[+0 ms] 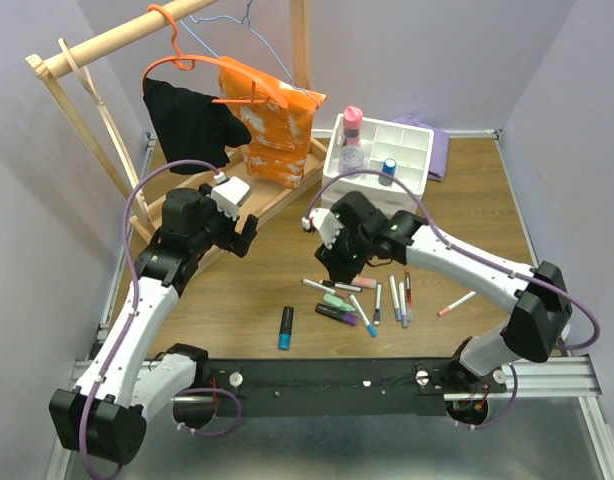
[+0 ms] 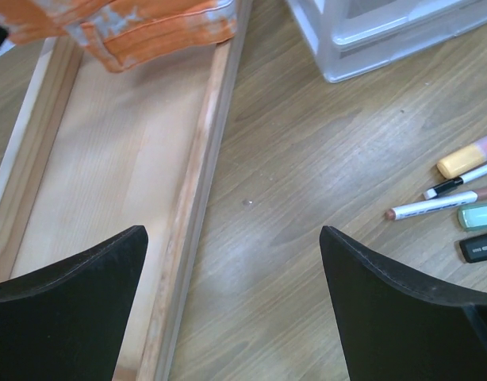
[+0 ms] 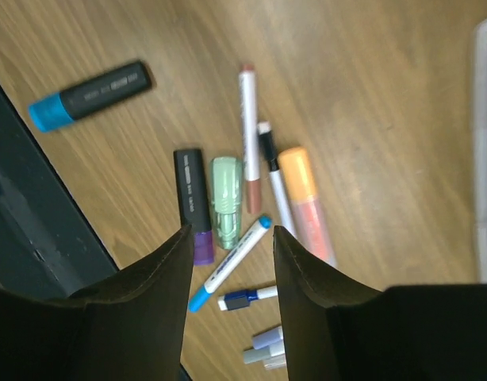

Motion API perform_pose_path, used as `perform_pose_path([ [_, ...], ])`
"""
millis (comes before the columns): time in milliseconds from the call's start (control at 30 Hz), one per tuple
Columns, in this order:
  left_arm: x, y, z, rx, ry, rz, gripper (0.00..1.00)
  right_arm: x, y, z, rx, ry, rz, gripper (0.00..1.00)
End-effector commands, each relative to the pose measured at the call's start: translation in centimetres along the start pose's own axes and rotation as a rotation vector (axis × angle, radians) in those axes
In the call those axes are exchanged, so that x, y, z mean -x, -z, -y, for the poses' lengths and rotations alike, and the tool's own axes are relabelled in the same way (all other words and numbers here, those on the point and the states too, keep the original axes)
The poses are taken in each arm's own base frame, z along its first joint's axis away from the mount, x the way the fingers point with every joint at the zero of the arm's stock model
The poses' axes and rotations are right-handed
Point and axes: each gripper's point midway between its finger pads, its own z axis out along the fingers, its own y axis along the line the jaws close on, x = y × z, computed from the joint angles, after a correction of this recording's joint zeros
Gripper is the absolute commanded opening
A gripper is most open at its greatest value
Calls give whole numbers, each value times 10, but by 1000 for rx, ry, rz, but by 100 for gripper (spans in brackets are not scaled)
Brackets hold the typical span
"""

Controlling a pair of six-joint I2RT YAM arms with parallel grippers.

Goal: Sort the stationery into containers
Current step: Pick up the stationery from the center of the board.

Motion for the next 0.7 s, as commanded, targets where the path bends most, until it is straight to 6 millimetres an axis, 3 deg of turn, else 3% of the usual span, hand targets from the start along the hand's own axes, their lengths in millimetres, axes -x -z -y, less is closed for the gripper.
perform_pose_path([
  [0,-9,17,-8,55,47,-1,99,-38,-34,-14,-15,-4,-119,52],
  [300,-15,30,-10,76,81,18,98,-74,-55,-31,25,3,-198,49],
  [500,-11,33,-7,65,104,39,99,-82,-68,-26,-9,-25,-230,46],
  [667,-11,33,-5,56,119,50,98,-76,-79,-16,-60,-39,-233,46],
])
